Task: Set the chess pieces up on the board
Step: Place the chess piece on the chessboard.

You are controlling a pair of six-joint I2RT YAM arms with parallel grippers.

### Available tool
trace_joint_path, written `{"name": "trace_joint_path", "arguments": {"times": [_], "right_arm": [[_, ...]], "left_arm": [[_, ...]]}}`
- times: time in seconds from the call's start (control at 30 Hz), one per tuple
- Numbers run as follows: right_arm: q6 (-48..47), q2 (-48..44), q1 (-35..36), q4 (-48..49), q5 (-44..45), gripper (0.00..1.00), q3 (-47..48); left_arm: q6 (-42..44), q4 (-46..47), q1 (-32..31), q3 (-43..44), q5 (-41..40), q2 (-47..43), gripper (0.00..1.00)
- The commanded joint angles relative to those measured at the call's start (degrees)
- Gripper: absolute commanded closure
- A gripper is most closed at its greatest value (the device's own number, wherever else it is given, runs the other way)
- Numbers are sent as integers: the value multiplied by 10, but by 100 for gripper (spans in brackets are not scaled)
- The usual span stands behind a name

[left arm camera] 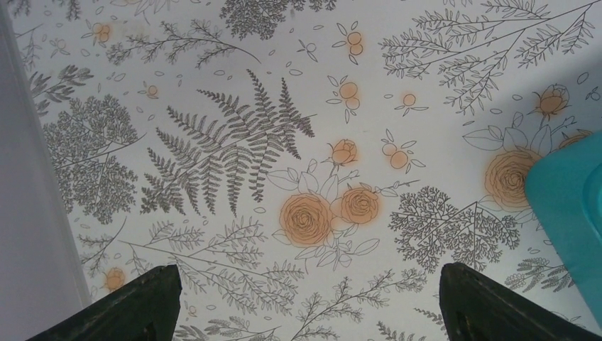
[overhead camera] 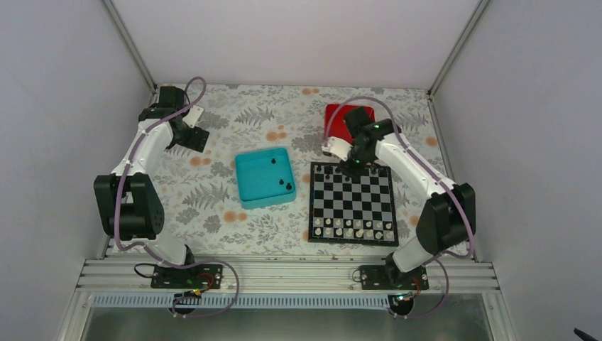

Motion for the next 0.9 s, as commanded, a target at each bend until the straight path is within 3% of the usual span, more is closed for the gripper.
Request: {"name": "trace_joint_path", "arguments": {"times": [0.0, 0.4, 0.87], "right_arm": [[-25, -37, -57, 46, -35, 92, -61], [-77, -3, -167, 109, -63, 91, -131], [-88, 76, -202, 137, -67, 90, -117]], "left_arm": [[-3, -5, 0, 23, 19, 17, 10], [-8, -1, 0, 22, 21, 17, 10], [-7, 2, 0, 8, 13, 6, 10]]}}
